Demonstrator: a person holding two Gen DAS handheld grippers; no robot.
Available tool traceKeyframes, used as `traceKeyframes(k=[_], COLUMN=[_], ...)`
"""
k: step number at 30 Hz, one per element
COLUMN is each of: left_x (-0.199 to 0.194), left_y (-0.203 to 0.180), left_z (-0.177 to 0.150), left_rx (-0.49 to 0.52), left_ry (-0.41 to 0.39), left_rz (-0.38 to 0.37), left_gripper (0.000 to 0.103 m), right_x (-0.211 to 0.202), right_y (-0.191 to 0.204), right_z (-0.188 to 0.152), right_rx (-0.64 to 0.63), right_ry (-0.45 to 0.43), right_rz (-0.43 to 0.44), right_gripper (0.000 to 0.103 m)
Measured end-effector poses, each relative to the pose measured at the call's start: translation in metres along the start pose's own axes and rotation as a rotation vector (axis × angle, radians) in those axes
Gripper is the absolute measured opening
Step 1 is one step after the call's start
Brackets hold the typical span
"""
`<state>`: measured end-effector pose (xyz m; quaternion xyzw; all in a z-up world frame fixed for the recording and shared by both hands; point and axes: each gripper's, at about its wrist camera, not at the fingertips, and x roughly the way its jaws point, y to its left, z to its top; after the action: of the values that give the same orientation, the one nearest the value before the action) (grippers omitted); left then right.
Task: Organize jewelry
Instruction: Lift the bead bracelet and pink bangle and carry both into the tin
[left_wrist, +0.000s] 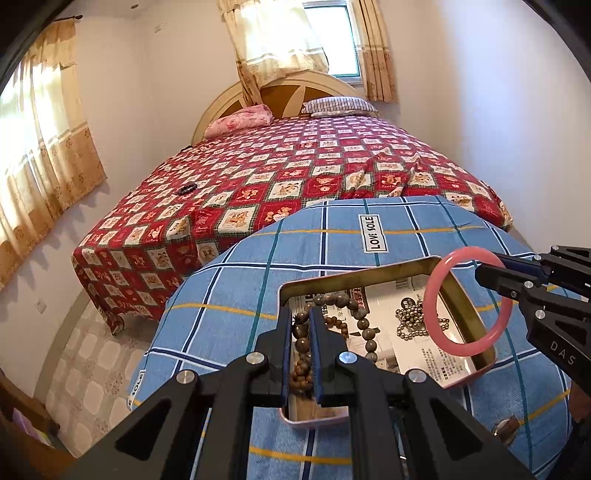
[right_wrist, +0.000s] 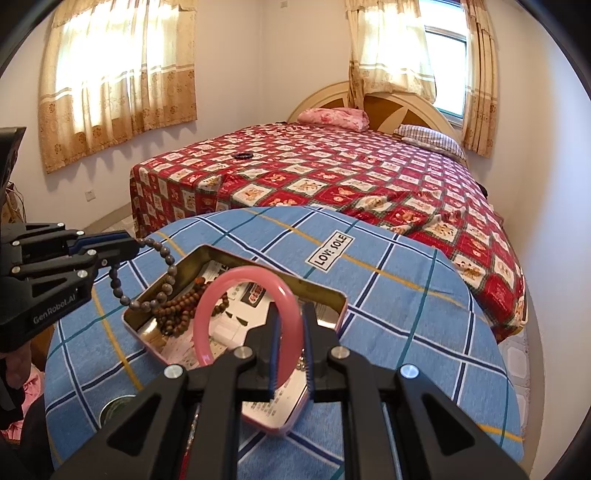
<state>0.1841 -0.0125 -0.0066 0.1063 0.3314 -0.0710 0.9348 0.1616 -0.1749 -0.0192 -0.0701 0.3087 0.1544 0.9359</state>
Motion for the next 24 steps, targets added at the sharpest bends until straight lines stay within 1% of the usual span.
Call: traceKeyframes(k=[11, 16, 24], left_x=[0.03, 0.048, 0.062], left_y=[-0.004, -0.009, -0.013], left_z=[0.007, 0.004, -0.001], left_rx=[0.016, 0.027, 0.044], left_ry=[0.037, 0.068, 0.095], left_rz=[0.014, 0.019, 0.023], left_gripper=[0.009, 0.009, 0.009], right_x=[0.023, 0.039, 0.056], right_y=[-0.003, -0.006, -0.003], right_z=[0.005, 0.002, -0.003], right_rx=[-0.009, -0.003, -0.025], right_ry=[0.04, 0.078, 0.111], right_rz=[-0.018, -0.026, -0.045], right_gripper=[0.013, 0.013, 0.013])
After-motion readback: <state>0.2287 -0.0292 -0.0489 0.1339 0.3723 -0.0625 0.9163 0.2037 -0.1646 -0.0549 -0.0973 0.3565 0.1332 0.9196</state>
